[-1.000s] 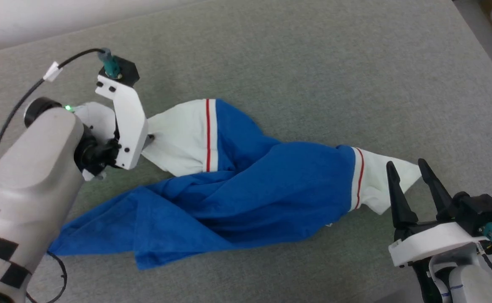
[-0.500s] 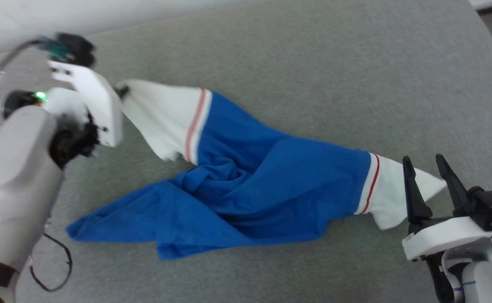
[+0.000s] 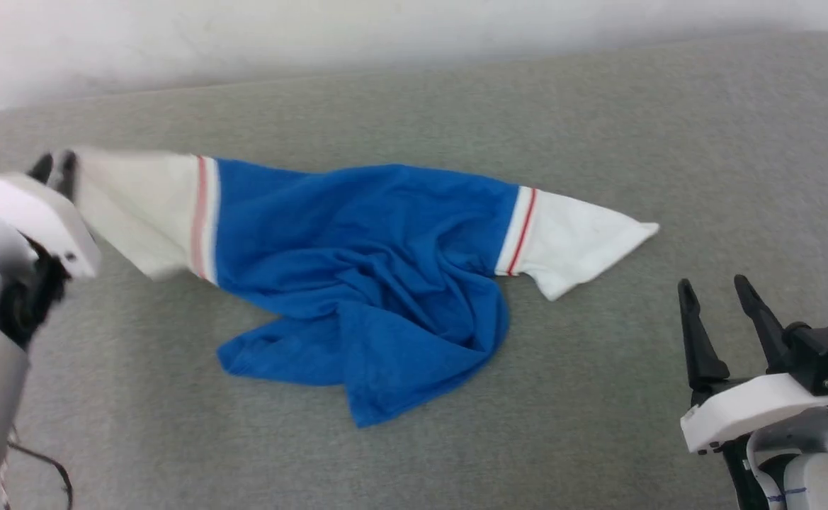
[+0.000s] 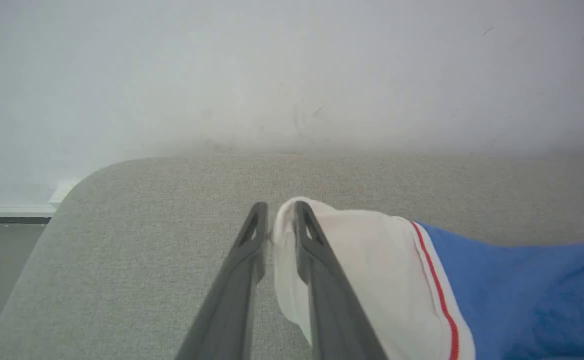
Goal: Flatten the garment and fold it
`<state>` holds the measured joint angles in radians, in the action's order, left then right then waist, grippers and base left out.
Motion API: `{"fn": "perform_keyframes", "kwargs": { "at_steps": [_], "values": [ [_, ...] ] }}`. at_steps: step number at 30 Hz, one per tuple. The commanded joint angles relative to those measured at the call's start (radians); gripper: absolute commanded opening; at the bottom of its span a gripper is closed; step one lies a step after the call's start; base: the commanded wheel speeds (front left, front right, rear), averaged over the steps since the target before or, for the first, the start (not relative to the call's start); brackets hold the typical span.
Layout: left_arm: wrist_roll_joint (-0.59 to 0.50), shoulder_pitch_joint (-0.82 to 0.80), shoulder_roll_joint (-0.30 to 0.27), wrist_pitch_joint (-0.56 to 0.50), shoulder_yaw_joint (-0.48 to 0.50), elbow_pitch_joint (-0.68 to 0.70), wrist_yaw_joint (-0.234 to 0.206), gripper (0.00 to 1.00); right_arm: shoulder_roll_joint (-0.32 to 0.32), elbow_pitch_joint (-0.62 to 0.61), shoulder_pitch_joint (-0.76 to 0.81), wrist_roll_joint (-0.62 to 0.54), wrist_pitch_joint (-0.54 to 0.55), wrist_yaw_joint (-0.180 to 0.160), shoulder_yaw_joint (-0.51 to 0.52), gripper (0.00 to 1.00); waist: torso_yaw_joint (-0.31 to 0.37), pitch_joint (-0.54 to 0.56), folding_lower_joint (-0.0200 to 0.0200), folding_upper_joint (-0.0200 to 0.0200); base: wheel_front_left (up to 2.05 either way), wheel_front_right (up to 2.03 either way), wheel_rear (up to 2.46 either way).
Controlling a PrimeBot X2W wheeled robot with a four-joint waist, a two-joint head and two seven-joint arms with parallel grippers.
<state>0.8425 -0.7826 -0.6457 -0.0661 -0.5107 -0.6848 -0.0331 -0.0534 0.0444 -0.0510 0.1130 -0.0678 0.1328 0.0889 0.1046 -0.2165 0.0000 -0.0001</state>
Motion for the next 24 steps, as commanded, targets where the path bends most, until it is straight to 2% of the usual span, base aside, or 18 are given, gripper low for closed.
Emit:
{"fn": "perform_keyframes", "kwargs": {
  "at_steps": [1,7,11,18,21,24],
  "values": [
    [-0.011,0.027,0.014,0.022,-0.007,-0.003,-0.009,1.00,0.003,-0.005,0.009,-0.007,0.007,-0.002,-0.003,1.00,-0.048,0.025,0.0000,0.0001,0.00,0.00,0.00],
    [-0.041,0.083,0.071,0.224,-0.003,0.015,-0.030,1.00,0.000,-0.011,0.016,-0.016,0.026,-0.002,-0.014,1.00,-0.090,0.048,0.0000,0.0001,0.00,0.00,0.00],
    [-0.101,0.141,0.096,0.320,0.004,0.098,-0.045,1.00,-0.020,-0.025,0.025,-0.005,0.056,-0.002,-0.045,1.00,-0.131,0.078,0.0000,0.0001,0.00,0.00,0.00],
    [-0.374,0.408,0.163,0.327,0.125,0.529,-0.142,1.00,-0.108,-0.012,0.006,0.059,0.240,-0.002,-0.175,1.00,-0.227,0.102,0.0000,0.0001,0.00,0.00,0.00],
    [-0.477,0.539,0.210,0.328,0.152,0.664,-0.161,1.00,-0.135,0.021,-0.037,0.096,0.347,-0.002,-0.213,1.00,-0.265,0.100,0.0000,0.0001,0.00,0.00,0.00],
    [-0.545,0.636,0.267,0.328,0.172,0.741,-0.171,1.00,-0.154,0.074,-0.091,0.121,0.447,-0.002,-0.246,1.00,-0.300,0.096,0.0000,0.0001,0.00,0.00,0.00]
  ]
}}
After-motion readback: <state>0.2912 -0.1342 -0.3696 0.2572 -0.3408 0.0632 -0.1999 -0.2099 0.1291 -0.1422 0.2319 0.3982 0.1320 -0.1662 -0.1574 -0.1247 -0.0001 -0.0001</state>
